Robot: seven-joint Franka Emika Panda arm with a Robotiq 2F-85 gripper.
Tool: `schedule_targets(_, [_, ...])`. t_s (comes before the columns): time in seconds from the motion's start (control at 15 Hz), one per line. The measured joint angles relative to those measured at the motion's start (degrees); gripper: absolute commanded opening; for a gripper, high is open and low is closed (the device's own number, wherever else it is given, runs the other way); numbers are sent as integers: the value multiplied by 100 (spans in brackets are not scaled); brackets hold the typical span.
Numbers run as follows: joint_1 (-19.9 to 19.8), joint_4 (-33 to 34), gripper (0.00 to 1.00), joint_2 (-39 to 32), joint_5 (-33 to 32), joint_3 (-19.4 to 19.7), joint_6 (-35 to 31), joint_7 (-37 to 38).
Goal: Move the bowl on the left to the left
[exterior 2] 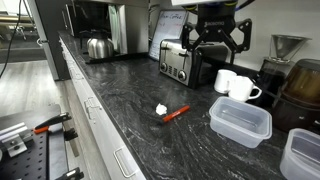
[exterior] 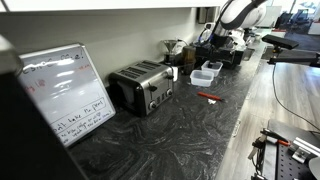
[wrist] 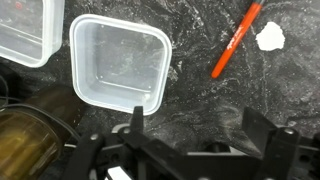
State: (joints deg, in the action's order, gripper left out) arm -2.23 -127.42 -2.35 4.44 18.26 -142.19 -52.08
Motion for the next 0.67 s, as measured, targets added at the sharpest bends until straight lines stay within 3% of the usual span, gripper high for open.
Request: schedule_targets(0.67, [-979, 545, 100, -1123, 999, -735, 0, -750])
